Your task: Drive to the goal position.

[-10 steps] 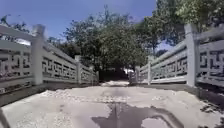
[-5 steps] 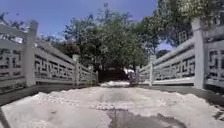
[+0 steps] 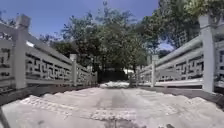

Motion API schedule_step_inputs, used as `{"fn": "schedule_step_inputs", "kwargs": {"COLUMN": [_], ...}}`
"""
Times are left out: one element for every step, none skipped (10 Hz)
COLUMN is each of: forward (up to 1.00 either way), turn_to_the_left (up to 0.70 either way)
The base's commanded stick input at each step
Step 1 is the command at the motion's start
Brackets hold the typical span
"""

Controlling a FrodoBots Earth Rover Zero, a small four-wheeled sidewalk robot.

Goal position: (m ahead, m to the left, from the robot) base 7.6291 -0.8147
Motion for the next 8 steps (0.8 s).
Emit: {"fn": "schedule_step_inputs", "kwargs": {"forward": [0.45,0.45,0.45,0.45,0.45,0.45,0.45,0.45], "turn_to_the_left": [0.00,0.00,0.00,0.00,0.00,0.00,-0.09,-0.26]}}
